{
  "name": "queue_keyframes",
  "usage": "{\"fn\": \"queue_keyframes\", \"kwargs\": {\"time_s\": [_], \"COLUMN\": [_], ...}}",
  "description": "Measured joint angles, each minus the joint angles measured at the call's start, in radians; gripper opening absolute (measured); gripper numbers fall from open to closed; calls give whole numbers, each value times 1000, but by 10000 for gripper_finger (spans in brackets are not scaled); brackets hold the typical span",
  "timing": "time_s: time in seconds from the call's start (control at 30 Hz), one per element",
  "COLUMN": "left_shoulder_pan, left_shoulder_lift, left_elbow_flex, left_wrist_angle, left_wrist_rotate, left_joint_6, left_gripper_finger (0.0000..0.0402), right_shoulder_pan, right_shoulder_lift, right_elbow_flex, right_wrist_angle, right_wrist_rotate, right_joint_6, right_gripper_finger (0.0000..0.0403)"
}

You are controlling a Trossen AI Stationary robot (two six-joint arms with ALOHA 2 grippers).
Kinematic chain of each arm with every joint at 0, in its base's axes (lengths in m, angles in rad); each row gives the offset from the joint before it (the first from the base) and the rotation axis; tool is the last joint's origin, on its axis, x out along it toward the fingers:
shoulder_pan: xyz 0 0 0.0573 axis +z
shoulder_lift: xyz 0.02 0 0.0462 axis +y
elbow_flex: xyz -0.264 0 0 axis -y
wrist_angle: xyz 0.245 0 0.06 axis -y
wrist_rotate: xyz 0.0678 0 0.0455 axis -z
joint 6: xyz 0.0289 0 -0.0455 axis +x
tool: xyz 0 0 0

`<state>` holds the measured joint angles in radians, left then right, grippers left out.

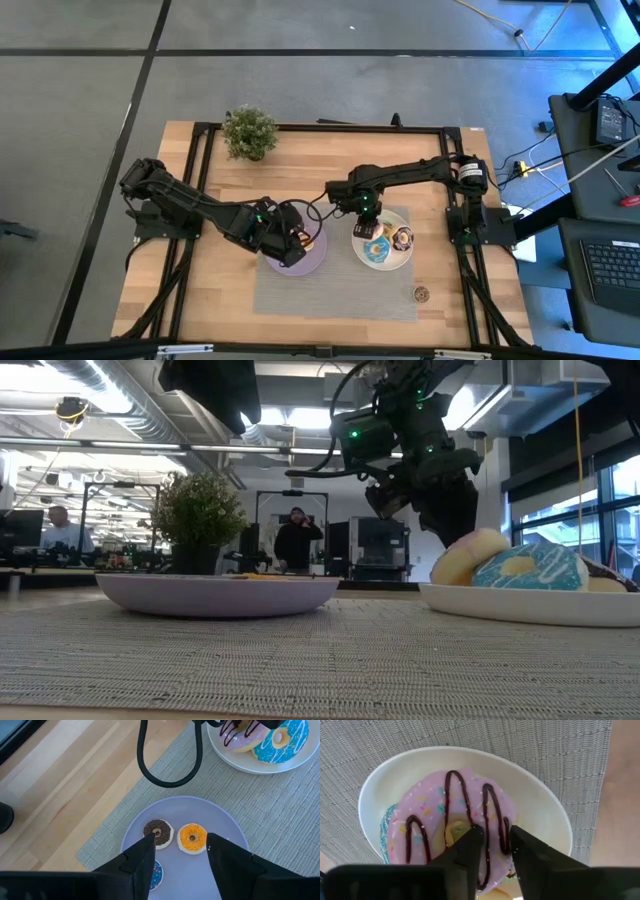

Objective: Pick & Place donuts
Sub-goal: Put the large purple donut on the white plate

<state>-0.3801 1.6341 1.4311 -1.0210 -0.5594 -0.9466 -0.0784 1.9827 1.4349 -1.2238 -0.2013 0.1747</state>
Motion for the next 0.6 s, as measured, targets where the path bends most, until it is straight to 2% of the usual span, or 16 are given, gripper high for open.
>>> {"fn": "queue_keyframes", "kwargs": {"time_s": [0.23, 0.6], "left_shoulder_pan": [0, 0], "left_shoulder_lift": [0, 0], "left_elbow_flex": [0, 0], "left_wrist_angle": [0, 0], "left_wrist_rotate": [0, 0], "left_joint_6": [0, 0], "left_gripper_finger": [175, 174], "right_shoulder_pan": [0, 0], "right_shoulder_lift": [0, 0], "right_elbow_flex": [0, 0], "right_wrist_angle": [1, 1], "right_wrist_rotate": [25, 27], "right_joint_6": [0, 3], "right_gripper_finger": [152, 161]}}
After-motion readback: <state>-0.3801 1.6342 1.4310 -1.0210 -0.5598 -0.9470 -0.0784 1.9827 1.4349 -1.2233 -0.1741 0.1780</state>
